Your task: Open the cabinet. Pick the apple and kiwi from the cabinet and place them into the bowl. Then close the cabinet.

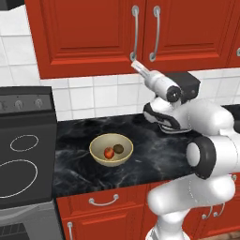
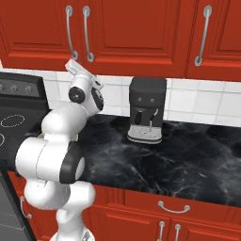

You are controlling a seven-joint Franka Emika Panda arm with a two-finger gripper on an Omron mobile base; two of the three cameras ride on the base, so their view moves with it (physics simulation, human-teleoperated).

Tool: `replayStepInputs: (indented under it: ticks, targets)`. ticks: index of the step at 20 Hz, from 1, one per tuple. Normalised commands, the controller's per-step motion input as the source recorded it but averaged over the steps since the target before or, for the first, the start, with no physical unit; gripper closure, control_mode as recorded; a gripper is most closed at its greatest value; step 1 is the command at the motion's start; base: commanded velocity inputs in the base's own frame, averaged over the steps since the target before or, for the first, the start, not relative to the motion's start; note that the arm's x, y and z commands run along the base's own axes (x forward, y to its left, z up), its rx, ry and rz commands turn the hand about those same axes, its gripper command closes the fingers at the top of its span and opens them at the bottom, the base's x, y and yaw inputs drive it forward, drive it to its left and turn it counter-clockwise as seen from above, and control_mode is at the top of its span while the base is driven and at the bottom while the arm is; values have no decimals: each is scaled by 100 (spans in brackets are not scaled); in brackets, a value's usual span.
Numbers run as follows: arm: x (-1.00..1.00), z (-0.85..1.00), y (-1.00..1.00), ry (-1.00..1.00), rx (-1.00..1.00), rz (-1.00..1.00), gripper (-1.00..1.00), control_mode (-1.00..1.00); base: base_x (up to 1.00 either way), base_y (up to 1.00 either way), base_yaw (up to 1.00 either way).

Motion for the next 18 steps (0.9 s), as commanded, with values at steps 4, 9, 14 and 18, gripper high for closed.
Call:
replayStepInputs:
  ticks: [4, 9, 14, 18]
  targets:
    - [100, -36, 9, 6, 0, 3, -100, -100, 0, 0, 0]
    - [100, -1, 43, 24, 0, -4, -100, -100, 0, 0, 0]
    - [100, 0, 30, 43, 0, -4, -100, -100, 0, 0, 0]
    - [100, -19, 14, 25, 0, 2, -100, -100, 0, 0, 0]
